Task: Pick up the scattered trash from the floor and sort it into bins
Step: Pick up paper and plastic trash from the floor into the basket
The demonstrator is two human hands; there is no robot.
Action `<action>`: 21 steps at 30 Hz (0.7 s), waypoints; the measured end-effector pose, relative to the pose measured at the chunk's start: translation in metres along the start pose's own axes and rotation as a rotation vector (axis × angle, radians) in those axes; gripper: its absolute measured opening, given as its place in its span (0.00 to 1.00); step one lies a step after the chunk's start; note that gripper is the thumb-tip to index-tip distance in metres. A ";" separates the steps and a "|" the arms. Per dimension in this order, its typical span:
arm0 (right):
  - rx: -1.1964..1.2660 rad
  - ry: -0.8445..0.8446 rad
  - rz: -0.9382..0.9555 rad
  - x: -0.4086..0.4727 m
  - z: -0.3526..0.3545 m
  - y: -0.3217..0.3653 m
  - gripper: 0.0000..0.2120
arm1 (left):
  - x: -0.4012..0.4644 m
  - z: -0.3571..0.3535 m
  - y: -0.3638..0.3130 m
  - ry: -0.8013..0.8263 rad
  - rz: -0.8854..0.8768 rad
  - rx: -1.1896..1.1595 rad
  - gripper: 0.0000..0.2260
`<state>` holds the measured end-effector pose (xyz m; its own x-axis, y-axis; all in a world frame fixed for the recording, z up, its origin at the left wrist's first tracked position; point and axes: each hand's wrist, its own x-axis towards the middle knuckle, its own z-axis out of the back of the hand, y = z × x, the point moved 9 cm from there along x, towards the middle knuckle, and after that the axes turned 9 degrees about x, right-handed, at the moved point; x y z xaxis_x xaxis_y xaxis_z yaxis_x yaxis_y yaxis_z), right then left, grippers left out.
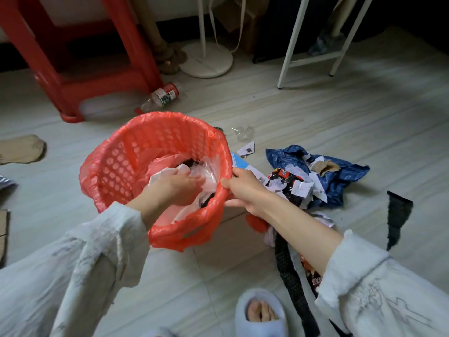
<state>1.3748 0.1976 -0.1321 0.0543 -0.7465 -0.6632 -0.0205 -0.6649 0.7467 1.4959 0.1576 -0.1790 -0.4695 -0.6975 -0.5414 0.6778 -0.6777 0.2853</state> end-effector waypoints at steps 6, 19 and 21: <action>0.015 0.066 -0.057 -0.042 -0.004 -0.029 0.13 | -0.060 0.031 -0.022 -0.295 0.008 -0.215 0.20; 0.100 -0.080 0.009 -0.101 0.046 -0.025 0.17 | -0.119 0.121 -0.047 -0.570 0.059 -0.357 0.16; 0.073 -0.074 0.030 -0.112 0.055 -0.029 0.17 | -0.125 0.129 -0.060 -0.606 0.035 -0.360 0.15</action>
<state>1.3141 0.2990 -0.0817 -0.0218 -0.7643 -0.6445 -0.0939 -0.6403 0.7624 1.4410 0.2549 -0.0261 -0.6053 -0.7954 0.0286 0.7944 -0.6060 -0.0418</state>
